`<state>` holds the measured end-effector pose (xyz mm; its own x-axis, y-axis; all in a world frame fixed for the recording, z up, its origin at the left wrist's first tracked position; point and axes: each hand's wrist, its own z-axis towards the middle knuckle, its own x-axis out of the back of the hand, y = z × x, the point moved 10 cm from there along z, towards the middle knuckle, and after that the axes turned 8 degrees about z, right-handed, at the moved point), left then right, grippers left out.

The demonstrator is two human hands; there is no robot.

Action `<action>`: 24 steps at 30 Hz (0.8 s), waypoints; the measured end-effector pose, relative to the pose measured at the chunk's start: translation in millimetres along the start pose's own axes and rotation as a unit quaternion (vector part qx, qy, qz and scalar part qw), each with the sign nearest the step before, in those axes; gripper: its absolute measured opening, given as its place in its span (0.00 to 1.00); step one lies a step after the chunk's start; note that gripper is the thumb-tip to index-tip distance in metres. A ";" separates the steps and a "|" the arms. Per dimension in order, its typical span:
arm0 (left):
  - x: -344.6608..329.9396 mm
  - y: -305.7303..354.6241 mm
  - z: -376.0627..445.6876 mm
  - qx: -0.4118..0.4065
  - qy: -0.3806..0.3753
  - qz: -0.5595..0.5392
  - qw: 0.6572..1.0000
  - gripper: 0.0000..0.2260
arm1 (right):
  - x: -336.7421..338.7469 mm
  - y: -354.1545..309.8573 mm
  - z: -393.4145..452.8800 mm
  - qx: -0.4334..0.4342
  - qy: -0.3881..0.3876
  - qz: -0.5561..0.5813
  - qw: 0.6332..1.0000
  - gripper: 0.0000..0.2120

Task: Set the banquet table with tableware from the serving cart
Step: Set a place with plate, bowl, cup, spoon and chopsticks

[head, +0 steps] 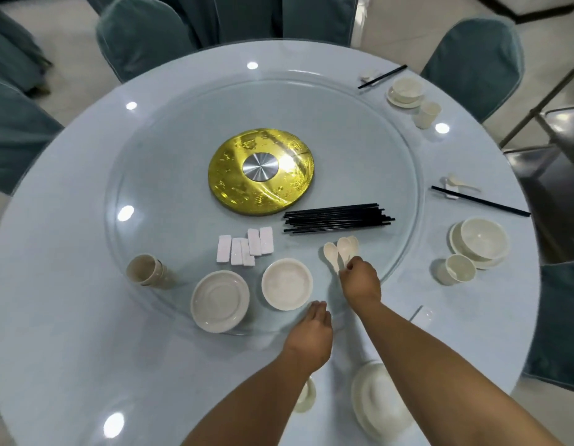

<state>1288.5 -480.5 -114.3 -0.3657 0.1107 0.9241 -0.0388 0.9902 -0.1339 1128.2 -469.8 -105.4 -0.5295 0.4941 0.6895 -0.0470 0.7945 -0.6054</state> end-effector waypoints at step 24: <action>22.5 -71.9 -29.2 0.180 0.058 -0.194 0.963 0.16 | -16.0 -13.1 -33.4 0.011 -0.014 -0.005 1.000 0.07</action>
<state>1310.2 -546.8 -73.5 -0.1540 -0.2319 0.9605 -0.4796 0.8674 0.1325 1165.5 -476.3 -95.2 -0.5521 0.4767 0.6841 -0.0702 0.7909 -0.6078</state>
